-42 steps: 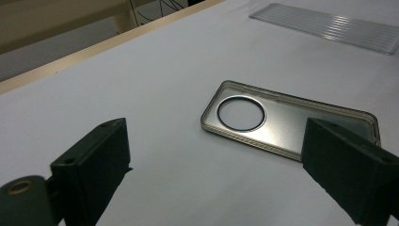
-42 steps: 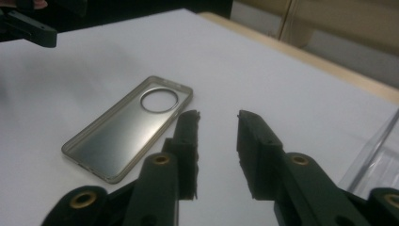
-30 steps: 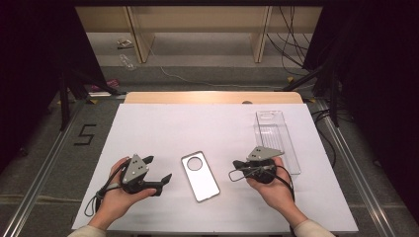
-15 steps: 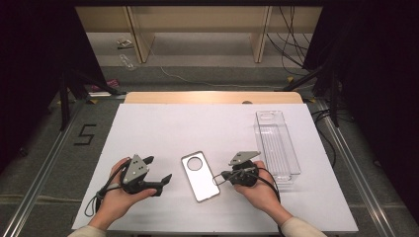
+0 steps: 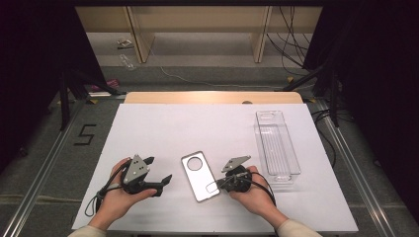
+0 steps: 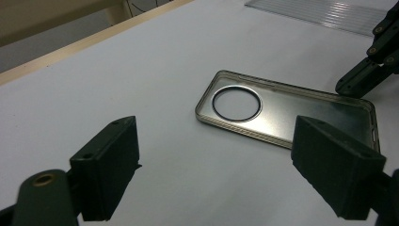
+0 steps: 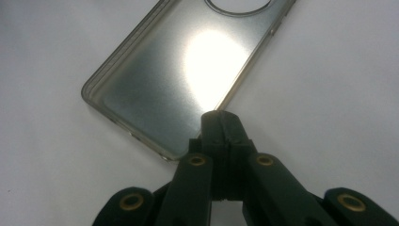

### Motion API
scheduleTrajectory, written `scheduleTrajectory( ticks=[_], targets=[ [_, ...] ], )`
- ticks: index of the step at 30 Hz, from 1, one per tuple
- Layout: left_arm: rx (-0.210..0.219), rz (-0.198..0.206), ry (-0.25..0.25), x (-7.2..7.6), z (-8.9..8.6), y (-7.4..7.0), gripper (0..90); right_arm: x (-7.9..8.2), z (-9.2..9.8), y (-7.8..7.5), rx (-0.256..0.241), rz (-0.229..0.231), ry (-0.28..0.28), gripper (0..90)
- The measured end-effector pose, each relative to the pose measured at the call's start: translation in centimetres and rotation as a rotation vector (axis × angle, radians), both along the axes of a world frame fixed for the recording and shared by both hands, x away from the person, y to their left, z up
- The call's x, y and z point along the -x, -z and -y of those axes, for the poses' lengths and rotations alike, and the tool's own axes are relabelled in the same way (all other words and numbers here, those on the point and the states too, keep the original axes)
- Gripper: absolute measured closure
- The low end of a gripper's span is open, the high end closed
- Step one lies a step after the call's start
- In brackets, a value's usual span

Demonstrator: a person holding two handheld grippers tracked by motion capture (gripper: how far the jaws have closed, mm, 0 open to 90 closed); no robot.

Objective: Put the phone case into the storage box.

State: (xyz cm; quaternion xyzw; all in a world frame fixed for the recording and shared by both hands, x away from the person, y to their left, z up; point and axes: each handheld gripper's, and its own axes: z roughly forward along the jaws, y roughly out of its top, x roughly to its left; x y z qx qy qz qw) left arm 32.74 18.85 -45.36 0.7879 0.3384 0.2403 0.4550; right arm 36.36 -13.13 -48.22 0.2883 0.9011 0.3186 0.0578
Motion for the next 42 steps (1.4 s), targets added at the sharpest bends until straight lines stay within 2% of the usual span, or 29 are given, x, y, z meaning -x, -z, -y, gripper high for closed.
scheduleTrajectory(
  ticks=[14, 37, 39, 42],
  targets=[
    [0.002, 0.002, 0.001, 0.0, 0.0, 0.0, 15.4, 1.1, -1.7, 0.0, 0.003, 0.013, -0.034, 90.0],
    [0.003, 0.004, 0.001, 0.0, 0.0, -0.1, 15.4, 1.5, -2.3, 0.0, 0.001, 0.021, -0.047, 90.0],
    [0.004, 0.004, 0.000, 0.0, -0.1, -0.1, 15.4, 1.5, -2.4, 0.0, 0.005, 0.028, -0.070, 90.0],
    [0.004, 0.004, 0.000, 0.0, -0.1, -0.1, 15.4, 1.5, -2.5, 0.0, 0.003, 0.023, -0.068, 90.0]
  ],
)
